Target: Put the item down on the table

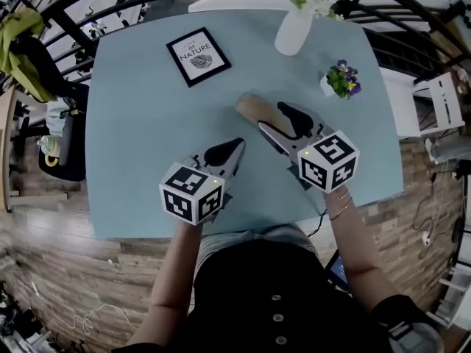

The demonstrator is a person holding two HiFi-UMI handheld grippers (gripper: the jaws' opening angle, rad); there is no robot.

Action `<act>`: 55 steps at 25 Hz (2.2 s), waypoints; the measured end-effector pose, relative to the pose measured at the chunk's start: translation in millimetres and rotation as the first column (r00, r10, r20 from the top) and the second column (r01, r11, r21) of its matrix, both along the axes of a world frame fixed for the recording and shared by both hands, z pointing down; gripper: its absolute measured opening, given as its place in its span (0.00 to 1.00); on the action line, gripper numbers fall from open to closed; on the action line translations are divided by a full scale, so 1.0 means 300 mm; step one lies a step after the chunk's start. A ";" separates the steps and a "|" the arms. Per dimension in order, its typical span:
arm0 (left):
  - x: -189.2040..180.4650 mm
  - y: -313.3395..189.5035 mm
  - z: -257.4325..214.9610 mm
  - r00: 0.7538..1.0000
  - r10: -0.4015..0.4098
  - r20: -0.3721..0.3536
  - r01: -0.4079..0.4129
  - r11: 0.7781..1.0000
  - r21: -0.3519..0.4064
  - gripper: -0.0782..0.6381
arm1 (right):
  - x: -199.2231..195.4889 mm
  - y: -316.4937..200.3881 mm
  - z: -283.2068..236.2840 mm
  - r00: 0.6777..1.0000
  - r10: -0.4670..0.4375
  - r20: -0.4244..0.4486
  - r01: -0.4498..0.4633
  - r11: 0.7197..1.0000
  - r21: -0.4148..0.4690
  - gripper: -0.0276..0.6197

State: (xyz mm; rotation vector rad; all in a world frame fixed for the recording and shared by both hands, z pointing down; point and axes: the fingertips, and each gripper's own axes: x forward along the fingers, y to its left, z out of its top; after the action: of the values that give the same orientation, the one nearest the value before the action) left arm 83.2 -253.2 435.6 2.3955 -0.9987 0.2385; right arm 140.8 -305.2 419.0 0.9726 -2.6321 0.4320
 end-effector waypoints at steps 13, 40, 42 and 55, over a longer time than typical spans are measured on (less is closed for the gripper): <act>0.024 0.026 -0.170 0.997 -0.064 0.033 0.058 0.986 0.159 0.13 | 0.083 0.098 -0.185 0.991 0.078 0.104 -0.090 0.990 0.109 0.23; 0.101 0.104 -0.094 0.995 -0.017 0.102 0.009 0.997 0.081 0.13 | 0.056 0.285 -0.080 0.977 0.117 0.178 -0.122 0.992 0.020 0.05; 0.100 0.115 -0.076 0.994 -0.011 0.107 0.004 0.998 0.064 0.13 | 0.054 0.292 -0.056 0.978 0.125 0.166 -0.126 0.992 -0.002 0.05; 0.110 0.151 -0.002 0.990 0.028 0.139 -0.028 1.000 -0.007 0.13 | 0.069 0.327 0.011 0.985 0.134 0.110 -0.131 0.991 -0.029 0.05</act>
State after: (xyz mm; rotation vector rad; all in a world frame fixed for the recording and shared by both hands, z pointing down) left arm 116.1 -208.1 434.9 2.4162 -1.0253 0.4236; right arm 161.4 -207.0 422.5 1.1526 -2.6637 0.5609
